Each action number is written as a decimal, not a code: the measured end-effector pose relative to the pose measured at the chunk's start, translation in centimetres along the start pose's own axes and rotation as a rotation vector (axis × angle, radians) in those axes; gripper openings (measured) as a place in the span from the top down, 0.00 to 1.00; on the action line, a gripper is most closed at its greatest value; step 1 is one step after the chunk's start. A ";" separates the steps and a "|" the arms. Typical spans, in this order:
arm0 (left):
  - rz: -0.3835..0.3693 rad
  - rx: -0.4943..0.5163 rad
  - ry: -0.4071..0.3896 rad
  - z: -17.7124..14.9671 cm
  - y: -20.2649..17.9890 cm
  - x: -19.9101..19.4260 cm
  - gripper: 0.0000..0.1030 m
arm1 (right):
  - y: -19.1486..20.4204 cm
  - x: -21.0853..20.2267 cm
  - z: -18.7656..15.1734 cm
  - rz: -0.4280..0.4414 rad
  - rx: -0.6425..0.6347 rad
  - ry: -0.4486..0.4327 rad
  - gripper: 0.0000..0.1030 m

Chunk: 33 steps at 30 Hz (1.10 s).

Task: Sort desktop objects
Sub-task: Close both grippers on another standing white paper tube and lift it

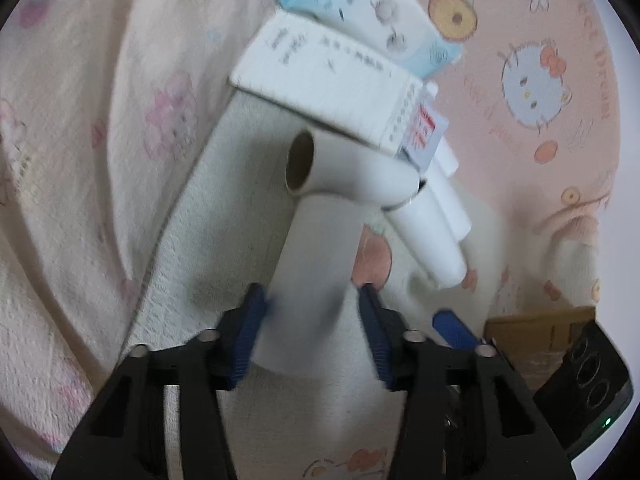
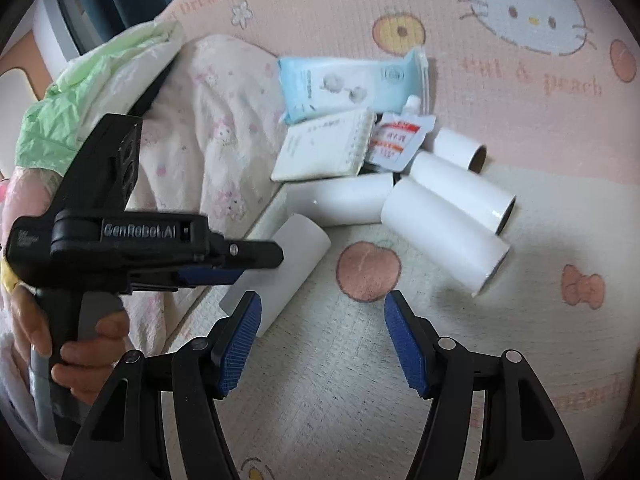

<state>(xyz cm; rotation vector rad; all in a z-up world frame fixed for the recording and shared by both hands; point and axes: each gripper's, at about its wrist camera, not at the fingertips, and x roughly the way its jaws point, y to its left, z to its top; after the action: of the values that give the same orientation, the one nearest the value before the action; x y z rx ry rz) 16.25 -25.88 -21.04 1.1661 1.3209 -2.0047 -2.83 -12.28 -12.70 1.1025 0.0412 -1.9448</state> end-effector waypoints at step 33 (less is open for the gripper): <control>-0.234 0.013 0.172 -3.6 -6.5 5.5 0.60 | -5.1 -2.2 -4.0 -0.014 0.142 0.157 0.57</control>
<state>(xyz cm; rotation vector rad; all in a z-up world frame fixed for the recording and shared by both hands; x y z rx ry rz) 9.87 -19.48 -23.03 1.2639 1.5965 -2.1154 -3.16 -6.03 -15.39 1.3502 -0.0044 -1.8935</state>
